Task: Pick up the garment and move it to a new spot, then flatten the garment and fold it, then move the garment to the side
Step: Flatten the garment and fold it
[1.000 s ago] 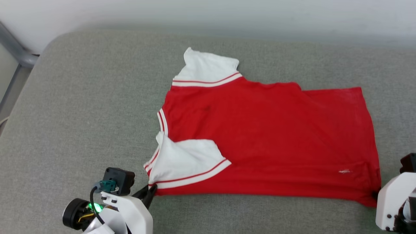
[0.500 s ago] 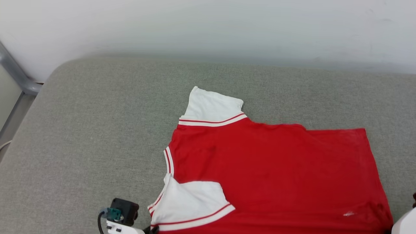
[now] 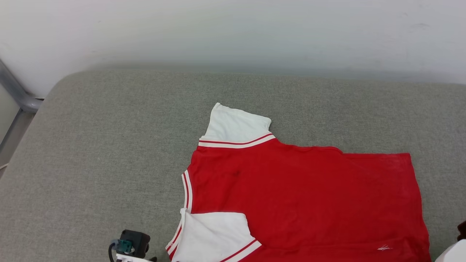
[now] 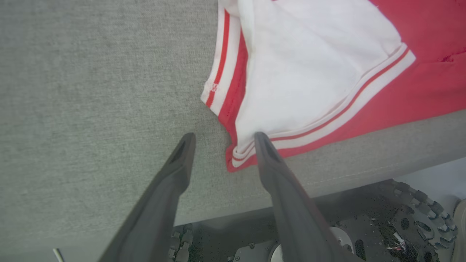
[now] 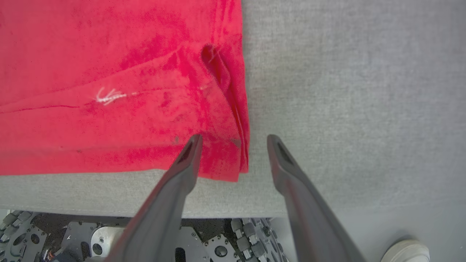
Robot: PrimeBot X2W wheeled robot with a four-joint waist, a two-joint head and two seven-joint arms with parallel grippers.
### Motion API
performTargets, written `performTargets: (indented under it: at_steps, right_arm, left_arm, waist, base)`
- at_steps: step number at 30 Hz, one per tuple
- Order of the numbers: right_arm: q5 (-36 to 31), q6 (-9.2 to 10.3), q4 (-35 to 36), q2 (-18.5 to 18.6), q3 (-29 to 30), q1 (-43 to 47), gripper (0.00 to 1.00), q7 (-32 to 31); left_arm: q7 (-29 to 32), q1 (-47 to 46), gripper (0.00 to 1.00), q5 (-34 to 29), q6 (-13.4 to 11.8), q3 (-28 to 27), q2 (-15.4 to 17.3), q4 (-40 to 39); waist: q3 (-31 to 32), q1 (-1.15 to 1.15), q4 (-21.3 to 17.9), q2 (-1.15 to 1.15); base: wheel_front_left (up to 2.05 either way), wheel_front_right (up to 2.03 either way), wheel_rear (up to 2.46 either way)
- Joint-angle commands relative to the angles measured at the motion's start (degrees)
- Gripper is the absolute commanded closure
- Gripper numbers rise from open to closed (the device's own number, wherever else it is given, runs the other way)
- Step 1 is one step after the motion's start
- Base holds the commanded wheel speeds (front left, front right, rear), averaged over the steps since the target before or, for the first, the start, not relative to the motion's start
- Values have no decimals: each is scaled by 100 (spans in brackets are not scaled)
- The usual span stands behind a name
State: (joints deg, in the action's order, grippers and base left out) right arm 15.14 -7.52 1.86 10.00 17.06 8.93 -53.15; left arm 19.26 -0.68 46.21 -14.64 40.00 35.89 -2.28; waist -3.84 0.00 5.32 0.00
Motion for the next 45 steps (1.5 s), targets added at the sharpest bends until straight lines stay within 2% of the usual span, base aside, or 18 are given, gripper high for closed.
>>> performTargets:
  at_steps: [1,6,11,16,21,27,34,40,45]
  right_arm:
    - [25,7,36,72,-18,-99,0,103]
    - [122,6,158,167,-101,-305,0,774]
    - [215,6,302,333,-367,-558,0,2055]
    - [260,6,309,452,-656,-707,0,3392]
    - [287,6,269,400,-966,-732,0,4405]
    - [254,6,156,219,-1090,-733,0,5205]
    - [213,6,2,68,-1144,-803,0,5531]
    - [231,6,48,39,-1238,-982,0,5602]
    - [183,6,232,36,-1307,-1198,0,5619]
  left_arm:
    - [-103,-107,0,-56,-11,-53,3,21]
    - [-660,-286,0,-261,37,-220,-50,7]
    - [-1598,-499,0,-627,-4,-460,-193,-185]
    - [-2736,-652,0,-1087,135,-559,-290,-189]
    - [-3325,-626,0,-1244,48,-793,-525,-120]
    - [-3449,-538,0,-1553,203,-1075,-861,-86]
    - [-3456,-464,0,-1988,574,-1558,-1276,-82]
    - [-3423,-928,0,-2123,1005,-1690,-1170,242]
    - [-2795,-1799,0,-1970,1513,-1639,-900,430]
  waist:
    - [15,0,-1,0]
    - [108,0,-7,0]
    - [172,0,-19,0]
    - [176,0,-58,0]
    - [169,0,-80,0]
    - [136,0,-103,0]
    - [-20,0,-189,0]
    - [-382,0,-398,0]
    - [-883,0,-620,0]
  base:
    - [0,0,0]
    - [0,0,0]
    - [0,0,0]
    - [0,0,0]
    - [0,0,0]
    - [0,0,0]
    - [0,0,0]
    - [0,0,0]
    - [0,0,0]
